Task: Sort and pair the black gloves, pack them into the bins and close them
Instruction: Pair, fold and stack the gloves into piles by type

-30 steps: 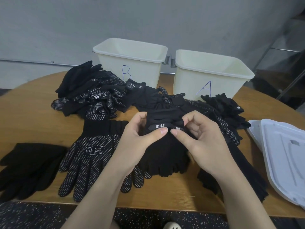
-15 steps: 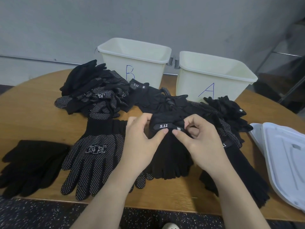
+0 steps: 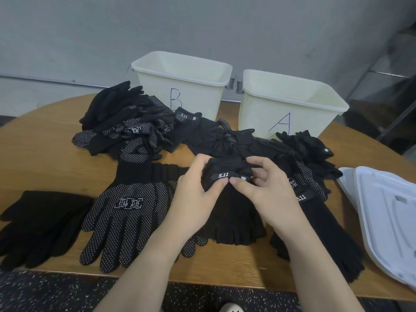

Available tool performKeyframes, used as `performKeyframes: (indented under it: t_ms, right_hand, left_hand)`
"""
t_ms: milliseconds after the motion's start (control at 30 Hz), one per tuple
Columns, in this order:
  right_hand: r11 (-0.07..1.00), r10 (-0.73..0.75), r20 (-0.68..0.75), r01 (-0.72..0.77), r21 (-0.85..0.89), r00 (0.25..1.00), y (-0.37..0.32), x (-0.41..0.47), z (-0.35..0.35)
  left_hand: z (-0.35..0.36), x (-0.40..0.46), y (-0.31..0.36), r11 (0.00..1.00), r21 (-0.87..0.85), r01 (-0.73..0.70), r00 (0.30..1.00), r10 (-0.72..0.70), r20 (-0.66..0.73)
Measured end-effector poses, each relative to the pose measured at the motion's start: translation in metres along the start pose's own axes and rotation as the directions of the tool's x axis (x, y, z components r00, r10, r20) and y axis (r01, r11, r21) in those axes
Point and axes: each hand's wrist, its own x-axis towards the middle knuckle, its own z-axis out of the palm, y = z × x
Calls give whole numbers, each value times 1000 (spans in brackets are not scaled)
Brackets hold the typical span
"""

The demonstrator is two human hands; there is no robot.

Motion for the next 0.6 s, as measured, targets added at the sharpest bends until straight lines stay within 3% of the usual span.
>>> performKeyframes:
  t_ms: [267, 600]
  right_hand:
    - [978, -167, 116, 150, 143, 979, -17, -15, -8]
    - [924, -341, 159, 299, 239, 927, -37, -39, -7]
  left_hand:
    - [-16, -9, 21, 948, -314, 55, 998, -44, 42]
    - [-29, -31, 41, 889, -456, 53, 999, -44, 29]
